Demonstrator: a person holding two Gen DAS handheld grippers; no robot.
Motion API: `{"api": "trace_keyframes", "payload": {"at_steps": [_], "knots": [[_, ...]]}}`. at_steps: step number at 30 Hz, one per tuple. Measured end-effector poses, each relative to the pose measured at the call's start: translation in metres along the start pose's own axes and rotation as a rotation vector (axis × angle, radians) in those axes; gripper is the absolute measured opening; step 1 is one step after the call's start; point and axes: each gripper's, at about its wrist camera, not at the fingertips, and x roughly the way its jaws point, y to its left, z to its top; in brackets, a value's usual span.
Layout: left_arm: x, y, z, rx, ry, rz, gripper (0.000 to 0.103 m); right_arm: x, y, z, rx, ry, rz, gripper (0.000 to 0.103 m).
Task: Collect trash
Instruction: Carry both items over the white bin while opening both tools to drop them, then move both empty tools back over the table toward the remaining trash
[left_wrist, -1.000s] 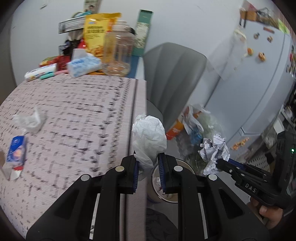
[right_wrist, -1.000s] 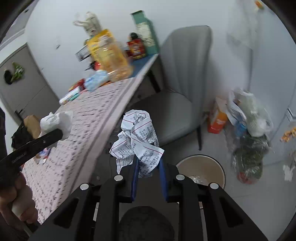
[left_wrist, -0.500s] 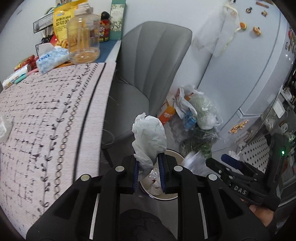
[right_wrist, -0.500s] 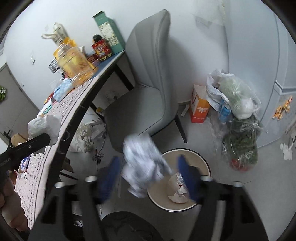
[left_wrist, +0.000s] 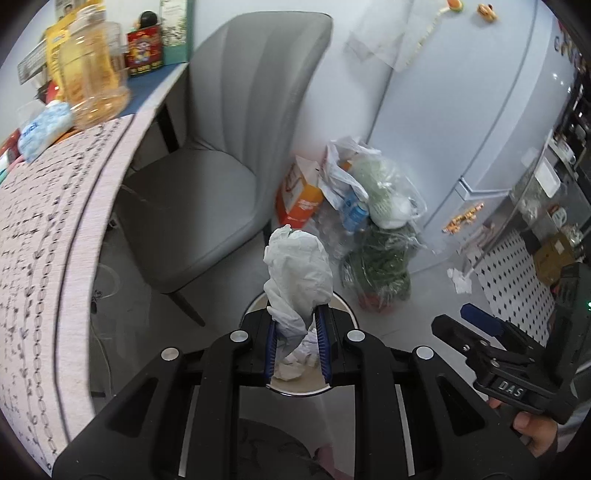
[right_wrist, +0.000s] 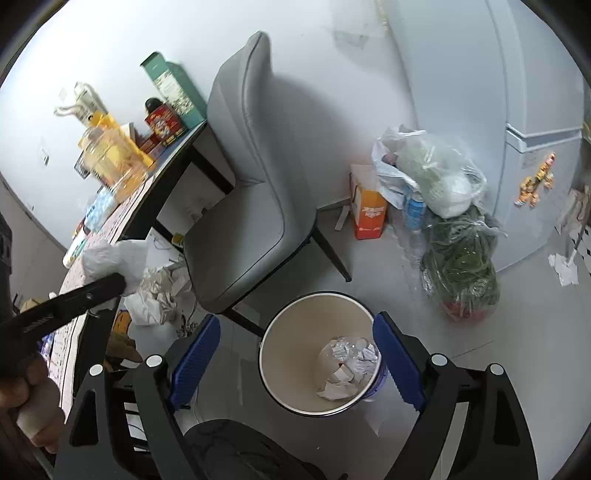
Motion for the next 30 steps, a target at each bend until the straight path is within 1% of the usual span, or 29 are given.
{"api": "trace_keyframes", "payload": {"at_steps": [4,6,7,8,10,11,13,16,18,24,30], "knots": [[0.009,-0.012,0.005,0.017,0.024,-0.019,0.020,-0.010,-0.013,-0.001,0.022,-0.012,-0.008,0.083],[0.012,-0.013,0.009,0.014,0.037,-0.046,0.031,-0.015,-0.017,-0.002,0.026,-0.019,-0.010,0.083],[0.011,-0.014,0.010,0.013,0.034,-0.052,0.047,-0.016,-0.018,-0.001,0.027,-0.022,-0.011,0.083],[0.008,-0.015,0.011,0.016,0.023,-0.054,0.064,-0.017,-0.019,-0.001,0.028,-0.024,-0.011,0.083],[0.001,-0.016,0.013,0.023,-0.007,-0.042,0.081,-0.018,-0.019,0.001,0.030,-0.027,-0.010,0.083],[-0.003,-0.015,0.013,0.025,-0.025,-0.025,0.087,-0.019,-0.019,0.001,0.031,-0.028,-0.009,0.083],[-0.009,-0.010,0.014,0.016,-0.034,-0.015,0.090,-0.021,-0.017,0.002,0.030,-0.030,-0.006,0.084],[-0.022,0.002,0.015,-0.014,-0.046,-0.015,0.091,-0.024,-0.010,0.002,0.021,-0.042,-0.016,0.089],[-0.032,0.012,0.014,-0.024,-0.067,0.005,0.092,-0.027,-0.003,0.002,0.015,-0.061,-0.024,0.095],[-0.069,0.046,0.010,-0.097,-0.130,0.025,0.095,-0.032,0.021,0.003,-0.013,-0.078,-0.012,0.095],[-0.103,0.070,0.000,-0.152,-0.197,0.024,0.097,-0.041,0.049,0.005,-0.047,-0.094,-0.007,0.095]]}}
